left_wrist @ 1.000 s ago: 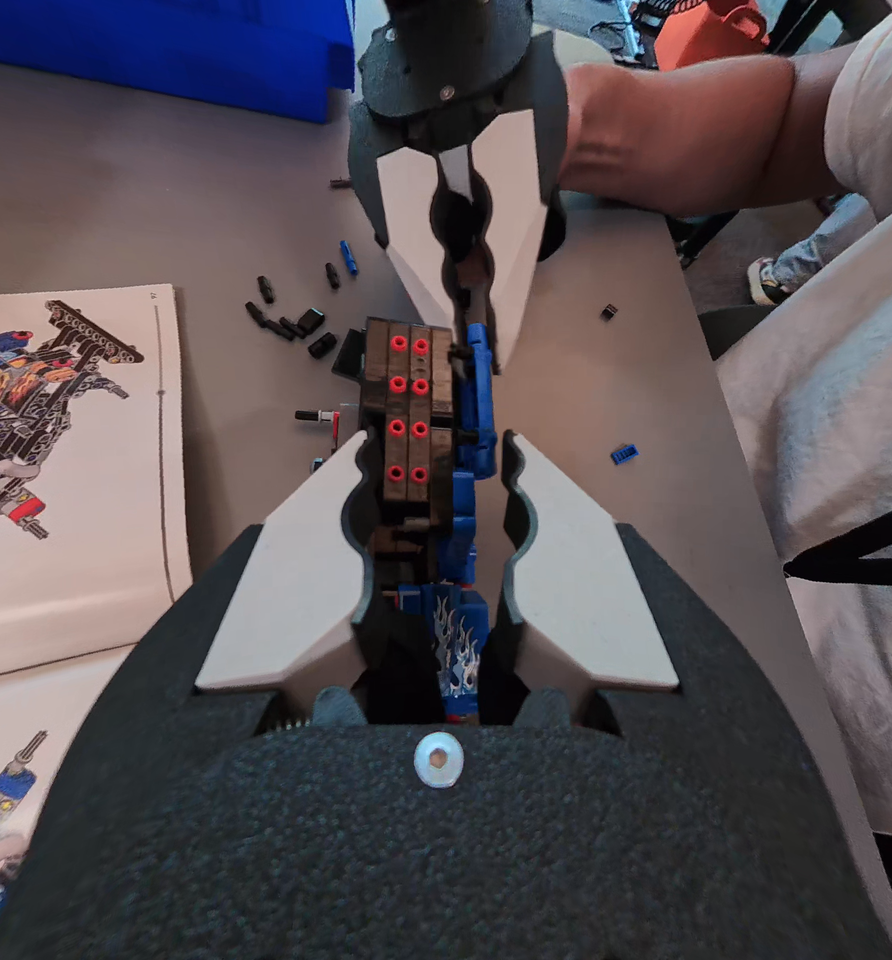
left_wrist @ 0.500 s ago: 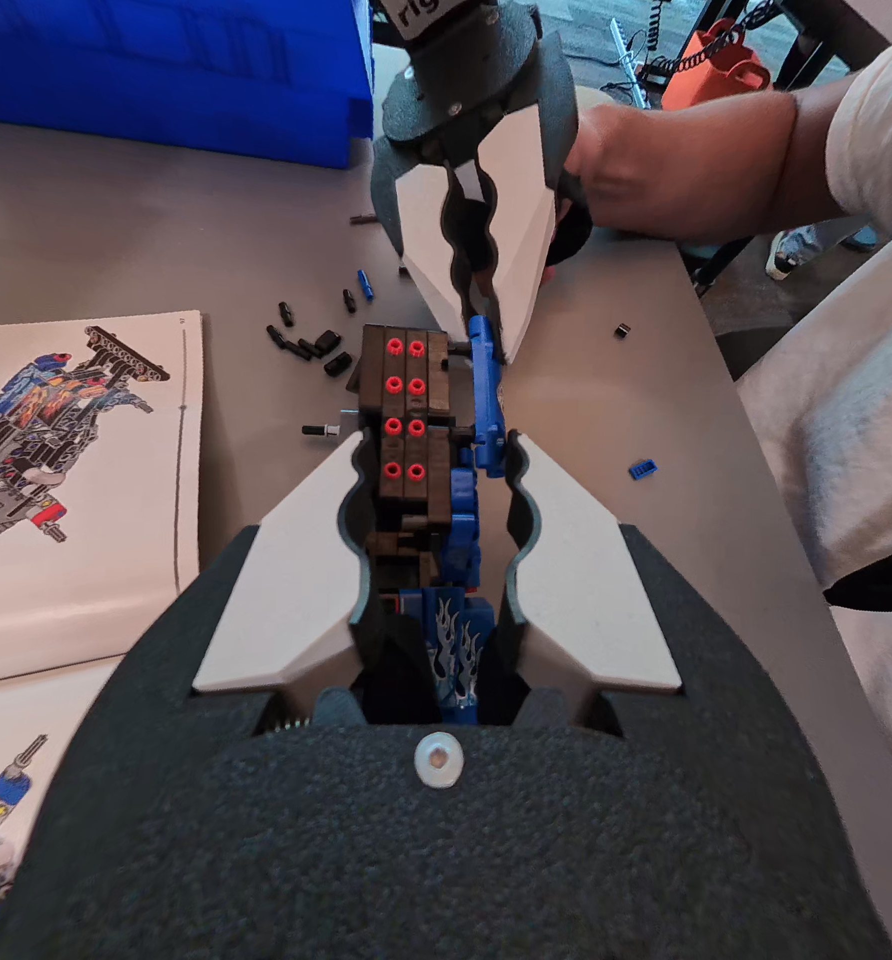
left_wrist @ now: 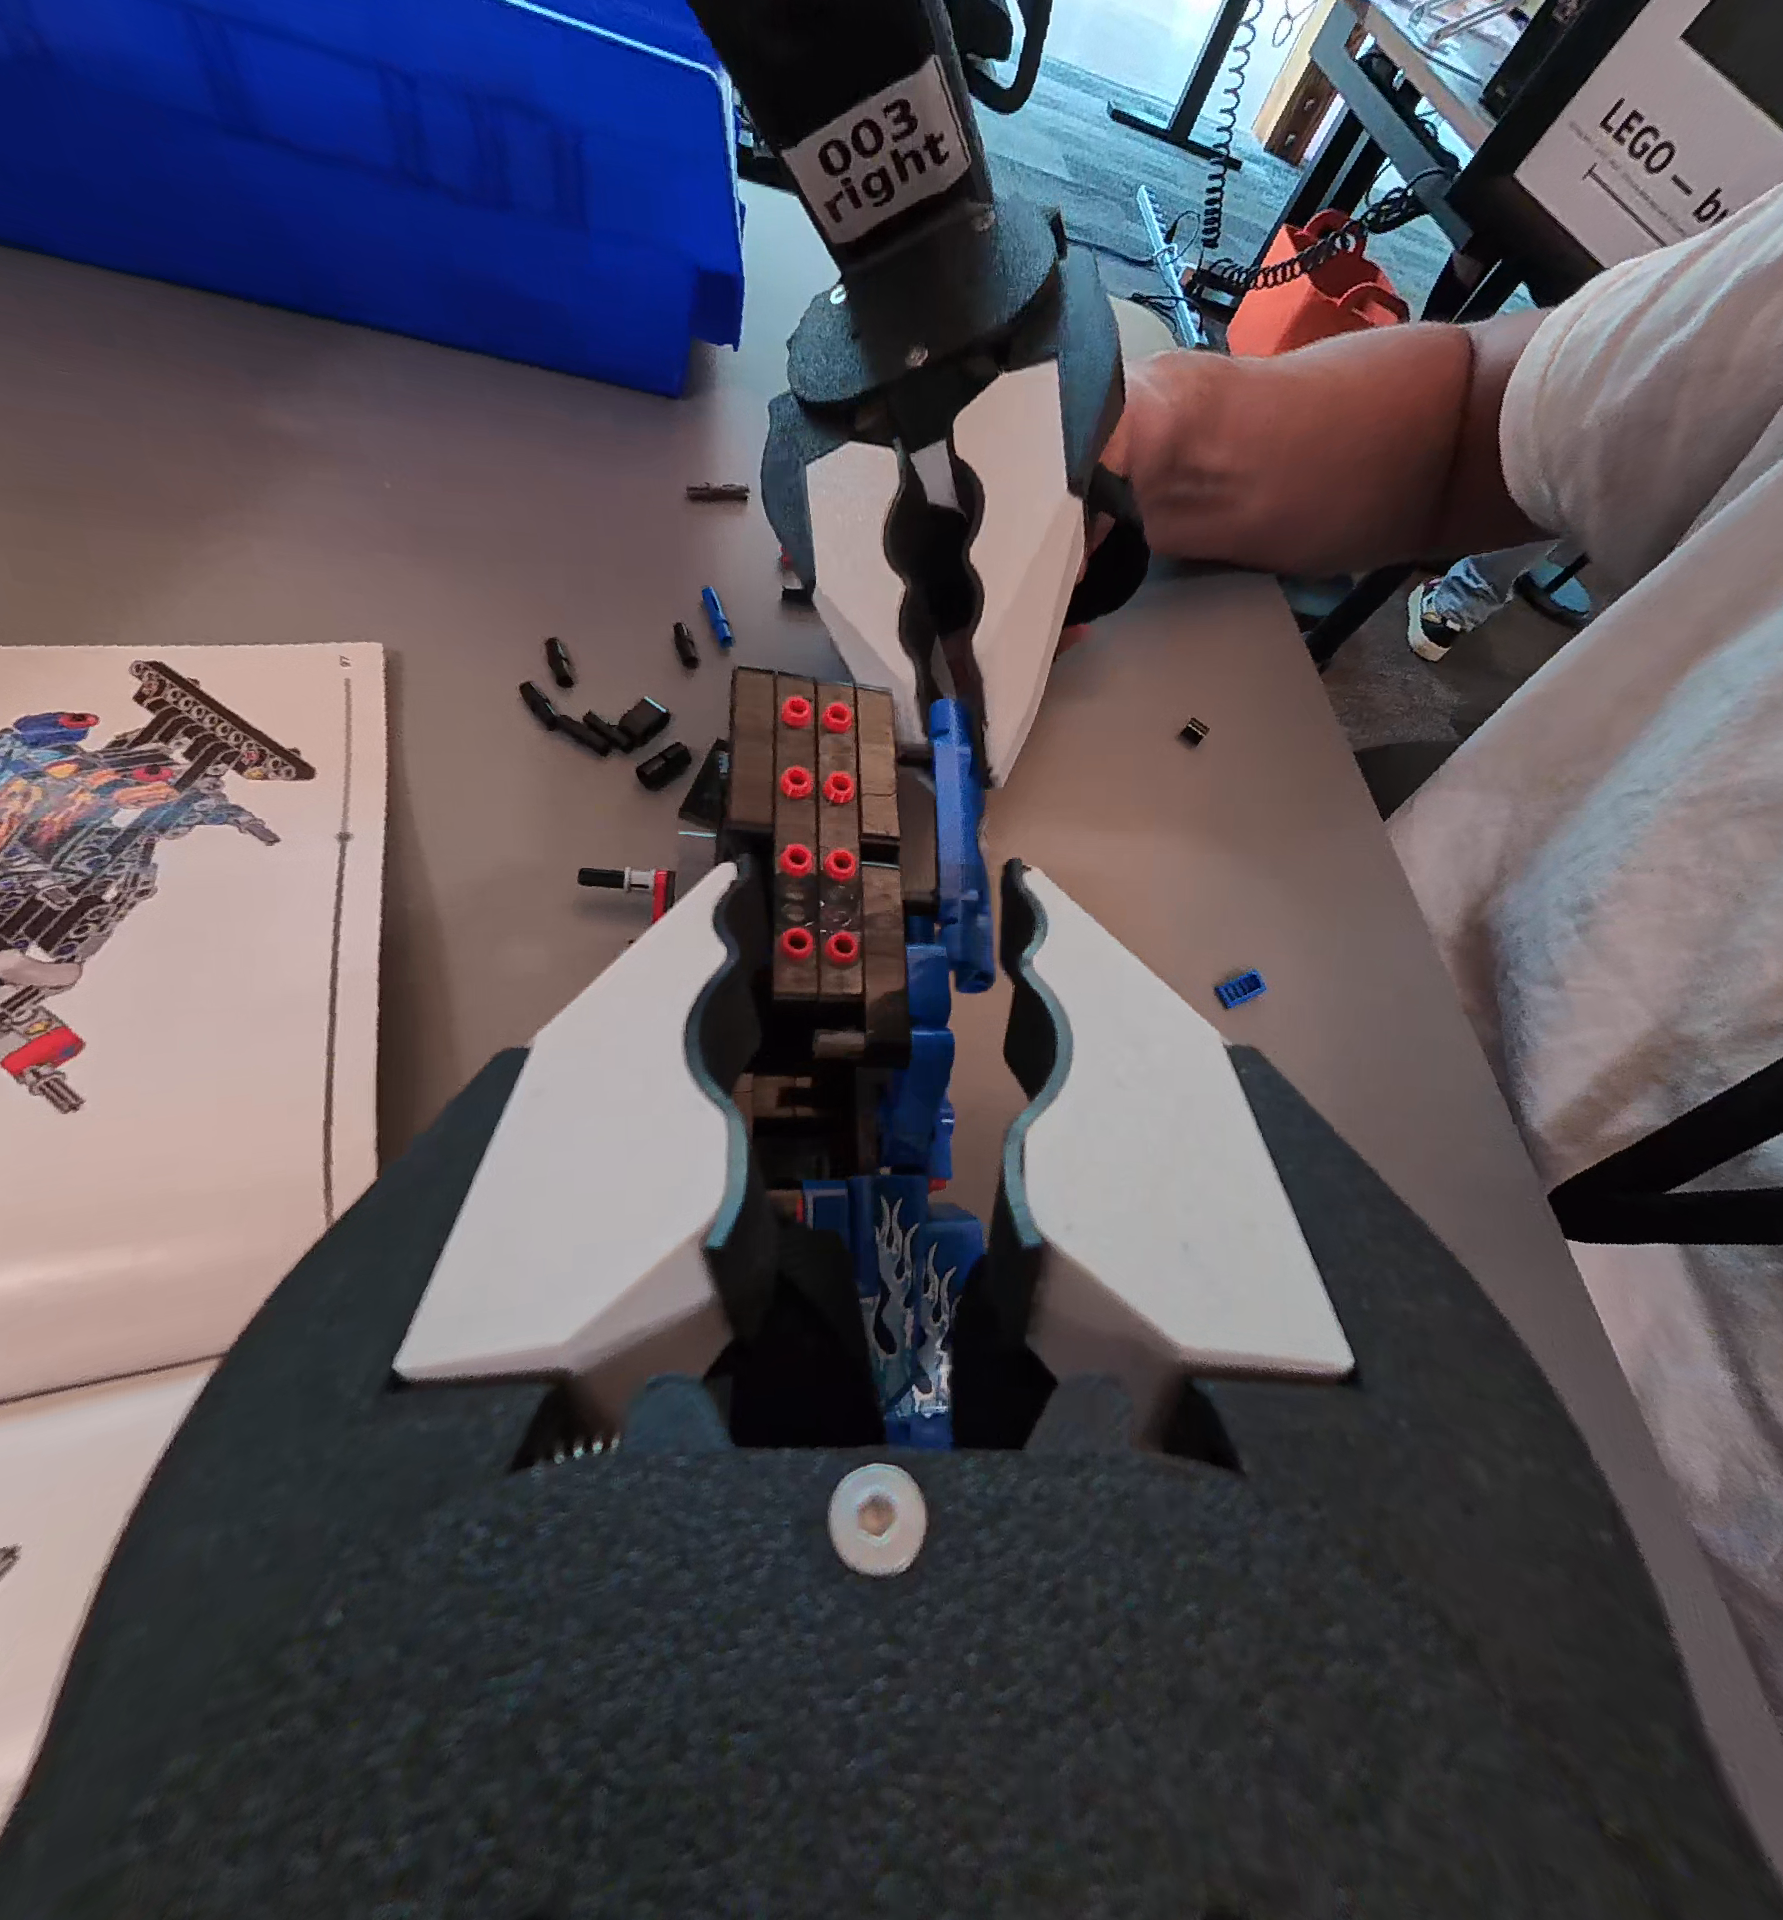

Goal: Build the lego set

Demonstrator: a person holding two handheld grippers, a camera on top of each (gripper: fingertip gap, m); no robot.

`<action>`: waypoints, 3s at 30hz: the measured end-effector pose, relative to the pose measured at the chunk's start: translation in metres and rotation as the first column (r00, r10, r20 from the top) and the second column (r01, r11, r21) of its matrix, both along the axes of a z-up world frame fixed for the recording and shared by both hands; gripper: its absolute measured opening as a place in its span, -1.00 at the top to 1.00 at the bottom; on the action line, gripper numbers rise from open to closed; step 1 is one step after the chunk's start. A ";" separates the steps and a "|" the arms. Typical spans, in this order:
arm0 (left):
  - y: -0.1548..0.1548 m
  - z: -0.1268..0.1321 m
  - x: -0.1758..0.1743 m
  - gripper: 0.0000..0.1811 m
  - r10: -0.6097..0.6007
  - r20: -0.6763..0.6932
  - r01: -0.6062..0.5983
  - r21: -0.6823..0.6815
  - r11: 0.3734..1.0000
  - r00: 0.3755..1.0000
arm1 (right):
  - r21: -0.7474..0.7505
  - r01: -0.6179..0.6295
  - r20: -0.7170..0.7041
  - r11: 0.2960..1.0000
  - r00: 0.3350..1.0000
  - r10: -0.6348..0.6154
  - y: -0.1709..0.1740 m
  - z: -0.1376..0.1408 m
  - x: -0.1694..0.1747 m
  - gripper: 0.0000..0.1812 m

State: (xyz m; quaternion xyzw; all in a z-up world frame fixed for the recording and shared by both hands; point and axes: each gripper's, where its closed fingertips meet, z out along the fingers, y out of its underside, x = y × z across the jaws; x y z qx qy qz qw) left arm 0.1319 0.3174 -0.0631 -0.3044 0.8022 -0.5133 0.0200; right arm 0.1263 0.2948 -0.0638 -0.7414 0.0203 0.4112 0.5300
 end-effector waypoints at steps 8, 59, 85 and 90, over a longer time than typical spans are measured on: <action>-0.002 0.000 0.008 0.47 -0.002 0.016 0.001 0.048 0.999 1.000 | -0.004 0.023 -0.006 1.000 1.000 -0.023 -0.001 0.000 0.007 0.92; -0.001 -0.012 0.023 0.40 -0.022 0.026 0.017 0.177 0.984 0.999 | 0.067 0.037 0.036 0.997 0.999 -0.039 -0.002 0.003 0.023 0.93; 0.000 -0.013 0.027 0.44 0.021 0.034 -0.027 0.177 0.984 0.999 | -0.021 0.034 -0.126 0.999 0.991 -0.037 -0.001 -0.001 0.030 0.91; -0.001 -0.013 0.027 0.44 0.021 0.033 -0.027 0.181 0.983 0.999 | -0.014 0.054 0.012 0.998 0.999 -0.053 -0.001 -0.003 0.033 0.85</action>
